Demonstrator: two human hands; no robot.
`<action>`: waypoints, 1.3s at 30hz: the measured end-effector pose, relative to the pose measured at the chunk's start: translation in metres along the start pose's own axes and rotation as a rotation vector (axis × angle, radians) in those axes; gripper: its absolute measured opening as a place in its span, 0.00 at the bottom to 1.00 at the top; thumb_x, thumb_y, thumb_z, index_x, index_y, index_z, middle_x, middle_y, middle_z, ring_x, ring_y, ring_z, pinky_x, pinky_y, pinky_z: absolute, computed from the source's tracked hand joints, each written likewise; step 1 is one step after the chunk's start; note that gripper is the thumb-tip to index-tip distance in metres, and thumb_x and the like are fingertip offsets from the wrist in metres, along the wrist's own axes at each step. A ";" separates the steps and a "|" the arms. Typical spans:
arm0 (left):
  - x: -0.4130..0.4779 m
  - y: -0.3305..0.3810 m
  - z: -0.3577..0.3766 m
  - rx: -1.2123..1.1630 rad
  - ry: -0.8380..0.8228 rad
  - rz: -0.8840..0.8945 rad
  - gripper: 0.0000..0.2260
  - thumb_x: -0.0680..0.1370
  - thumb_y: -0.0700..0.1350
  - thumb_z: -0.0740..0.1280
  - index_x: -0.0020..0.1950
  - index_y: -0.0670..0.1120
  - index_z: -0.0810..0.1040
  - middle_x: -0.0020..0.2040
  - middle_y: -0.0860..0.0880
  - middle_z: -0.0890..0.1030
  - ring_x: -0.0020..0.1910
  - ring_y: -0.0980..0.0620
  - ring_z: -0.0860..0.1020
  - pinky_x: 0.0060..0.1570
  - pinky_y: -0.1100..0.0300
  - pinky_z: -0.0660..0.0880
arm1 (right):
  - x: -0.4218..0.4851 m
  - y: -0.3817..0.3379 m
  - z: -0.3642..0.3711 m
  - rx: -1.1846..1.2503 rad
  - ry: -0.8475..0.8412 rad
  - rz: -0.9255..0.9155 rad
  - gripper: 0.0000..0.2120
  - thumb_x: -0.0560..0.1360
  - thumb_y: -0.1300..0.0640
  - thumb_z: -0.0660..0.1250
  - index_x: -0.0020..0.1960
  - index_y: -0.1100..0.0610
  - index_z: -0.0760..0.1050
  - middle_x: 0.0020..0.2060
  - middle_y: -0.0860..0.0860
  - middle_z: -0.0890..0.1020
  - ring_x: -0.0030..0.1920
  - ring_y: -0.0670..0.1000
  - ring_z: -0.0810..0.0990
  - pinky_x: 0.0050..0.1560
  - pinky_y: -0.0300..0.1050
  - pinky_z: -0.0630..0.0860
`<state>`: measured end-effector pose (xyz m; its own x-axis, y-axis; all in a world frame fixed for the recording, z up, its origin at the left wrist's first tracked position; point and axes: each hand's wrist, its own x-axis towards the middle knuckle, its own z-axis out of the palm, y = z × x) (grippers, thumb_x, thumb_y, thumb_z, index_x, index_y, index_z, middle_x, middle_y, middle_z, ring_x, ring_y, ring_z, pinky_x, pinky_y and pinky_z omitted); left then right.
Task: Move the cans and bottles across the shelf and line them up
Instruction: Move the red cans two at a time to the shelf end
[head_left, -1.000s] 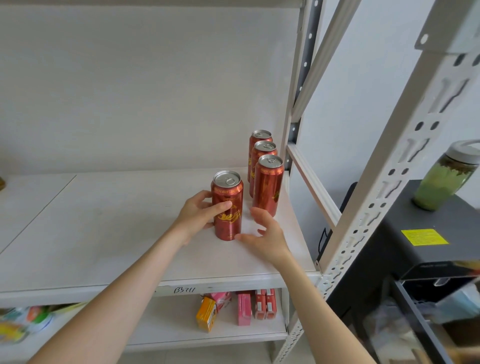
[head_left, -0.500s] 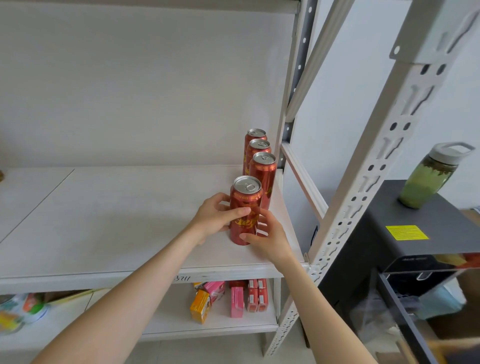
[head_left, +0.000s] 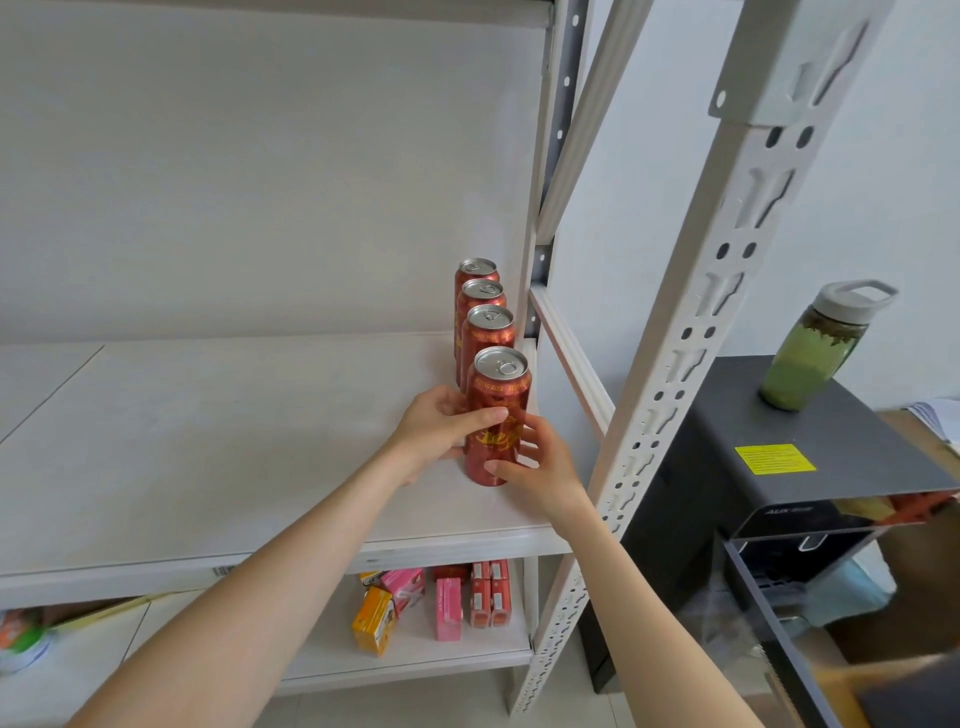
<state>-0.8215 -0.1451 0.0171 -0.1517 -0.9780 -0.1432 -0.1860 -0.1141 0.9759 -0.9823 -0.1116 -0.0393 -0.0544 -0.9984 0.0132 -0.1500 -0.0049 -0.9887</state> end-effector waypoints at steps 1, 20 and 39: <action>0.002 0.000 0.000 -0.007 0.004 -0.003 0.18 0.69 0.51 0.78 0.49 0.45 0.75 0.49 0.47 0.82 0.50 0.50 0.82 0.50 0.51 0.82 | 0.002 0.001 0.000 0.001 0.002 0.001 0.29 0.68 0.61 0.77 0.63 0.46 0.70 0.56 0.45 0.77 0.56 0.44 0.77 0.50 0.39 0.76; 0.022 0.003 -0.007 -0.033 -0.006 -0.052 0.21 0.66 0.52 0.79 0.51 0.43 0.76 0.54 0.43 0.82 0.52 0.50 0.83 0.53 0.46 0.81 | 0.022 0.000 0.000 -0.010 -0.010 -0.030 0.28 0.67 0.60 0.78 0.62 0.46 0.71 0.55 0.44 0.78 0.55 0.43 0.77 0.47 0.35 0.75; -0.027 -0.025 -0.086 0.926 0.184 0.498 0.23 0.78 0.58 0.60 0.65 0.43 0.76 0.62 0.43 0.78 0.61 0.41 0.75 0.59 0.50 0.72 | -0.030 -0.026 0.031 -0.737 0.392 -0.179 0.27 0.75 0.50 0.70 0.70 0.56 0.68 0.61 0.53 0.78 0.60 0.56 0.76 0.56 0.54 0.75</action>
<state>-0.7297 -0.1310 0.0103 -0.2791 -0.8981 0.3398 -0.8206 0.4069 0.4013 -0.9461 -0.0828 -0.0183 -0.2863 -0.8939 0.3450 -0.7853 0.0126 -0.6189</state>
